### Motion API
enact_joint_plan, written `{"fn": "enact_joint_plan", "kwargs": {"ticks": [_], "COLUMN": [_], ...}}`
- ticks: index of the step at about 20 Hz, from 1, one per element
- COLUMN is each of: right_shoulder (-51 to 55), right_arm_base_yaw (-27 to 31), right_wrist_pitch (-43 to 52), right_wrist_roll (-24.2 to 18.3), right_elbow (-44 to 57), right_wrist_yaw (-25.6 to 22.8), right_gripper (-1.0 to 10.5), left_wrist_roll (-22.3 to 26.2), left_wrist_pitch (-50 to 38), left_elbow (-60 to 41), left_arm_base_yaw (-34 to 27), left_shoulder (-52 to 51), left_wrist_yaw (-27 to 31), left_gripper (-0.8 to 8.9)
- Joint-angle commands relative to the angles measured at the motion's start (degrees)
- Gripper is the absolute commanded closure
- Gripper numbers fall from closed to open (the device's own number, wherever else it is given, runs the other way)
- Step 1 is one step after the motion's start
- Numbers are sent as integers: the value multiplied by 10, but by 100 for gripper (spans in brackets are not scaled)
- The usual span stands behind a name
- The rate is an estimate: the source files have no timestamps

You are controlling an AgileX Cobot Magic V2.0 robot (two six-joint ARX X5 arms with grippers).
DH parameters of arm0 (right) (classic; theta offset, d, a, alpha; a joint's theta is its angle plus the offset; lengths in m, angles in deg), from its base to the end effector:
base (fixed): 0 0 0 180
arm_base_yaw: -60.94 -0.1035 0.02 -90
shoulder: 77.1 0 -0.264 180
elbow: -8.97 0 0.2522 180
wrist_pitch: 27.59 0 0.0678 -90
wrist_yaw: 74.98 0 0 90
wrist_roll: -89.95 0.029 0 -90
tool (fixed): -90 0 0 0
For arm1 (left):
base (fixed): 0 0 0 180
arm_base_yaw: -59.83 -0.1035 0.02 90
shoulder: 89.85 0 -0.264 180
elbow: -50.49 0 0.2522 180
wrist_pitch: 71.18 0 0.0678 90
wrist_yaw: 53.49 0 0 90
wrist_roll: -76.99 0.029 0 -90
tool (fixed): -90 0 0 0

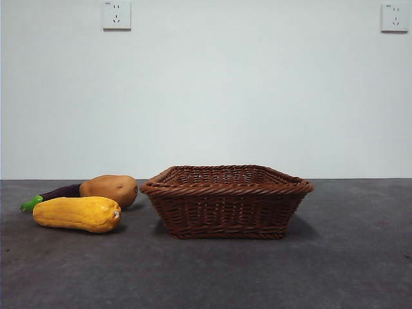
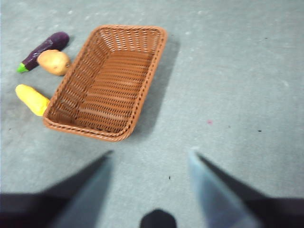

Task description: Help me put the vegetables on the table into the basket

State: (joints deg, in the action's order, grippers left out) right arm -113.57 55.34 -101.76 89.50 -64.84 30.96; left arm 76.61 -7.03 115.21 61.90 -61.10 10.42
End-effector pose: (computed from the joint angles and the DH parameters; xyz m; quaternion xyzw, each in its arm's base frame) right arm 0.0836 0.0162 0.3560 0.0248 0.3139 0.1785 0.9322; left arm 0.0749 -0.0155 0.3343 -0.0538 0.2389 -0.2352 0.9406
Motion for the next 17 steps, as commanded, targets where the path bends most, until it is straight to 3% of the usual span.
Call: {"fn": "enact_joint_plan", "kwargs": {"ticks": [1,17], "right_shoulder": [-8,-91], "right_arm_base_yaw": [0,-1], "right_wrist_pitch": [1,26], "right_wrist_roll": [-3,1], "right_elbow": [-2,-2], "right_wrist_yaw": [9,24], "right_gripper": [396,397], "left_wrist_roll": [7,6], "left_wrist_pitch": [-3,-4], "left_elbow": [1,2], "left_arm_base_yaw": [2,2], "left_shoulder": [8,48], "left_wrist_yaw": [-1,-1], "left_gripper": [185,185]}}
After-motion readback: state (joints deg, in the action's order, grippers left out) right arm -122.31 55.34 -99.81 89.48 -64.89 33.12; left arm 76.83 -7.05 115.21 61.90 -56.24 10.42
